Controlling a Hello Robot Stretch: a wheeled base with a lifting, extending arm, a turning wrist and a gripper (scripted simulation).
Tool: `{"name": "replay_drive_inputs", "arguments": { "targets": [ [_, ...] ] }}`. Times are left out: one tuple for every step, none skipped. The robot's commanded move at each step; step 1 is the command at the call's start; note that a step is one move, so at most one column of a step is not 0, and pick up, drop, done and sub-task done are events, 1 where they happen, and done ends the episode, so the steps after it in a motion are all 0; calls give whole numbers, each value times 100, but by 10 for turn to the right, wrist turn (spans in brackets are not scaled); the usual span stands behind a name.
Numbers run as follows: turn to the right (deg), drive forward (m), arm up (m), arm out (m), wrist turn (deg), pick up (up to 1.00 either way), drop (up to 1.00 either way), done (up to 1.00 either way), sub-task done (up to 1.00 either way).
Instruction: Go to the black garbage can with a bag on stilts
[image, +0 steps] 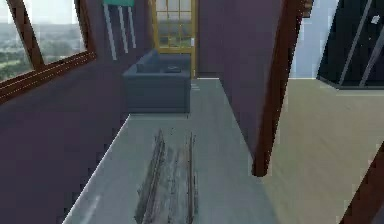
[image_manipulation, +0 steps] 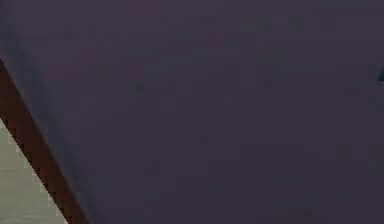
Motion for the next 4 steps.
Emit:
{"name": "replay_drive_inputs", "arguments": {
  "targets": [
    [240,0,0,0,0,0,0,0,0],
    [0,65,0,0,0,0,0,0,0],
    [270,0,0,0,0,0,0,0,0],
    [0,30,0,0,0,0,0,0,0]
  ]
}}
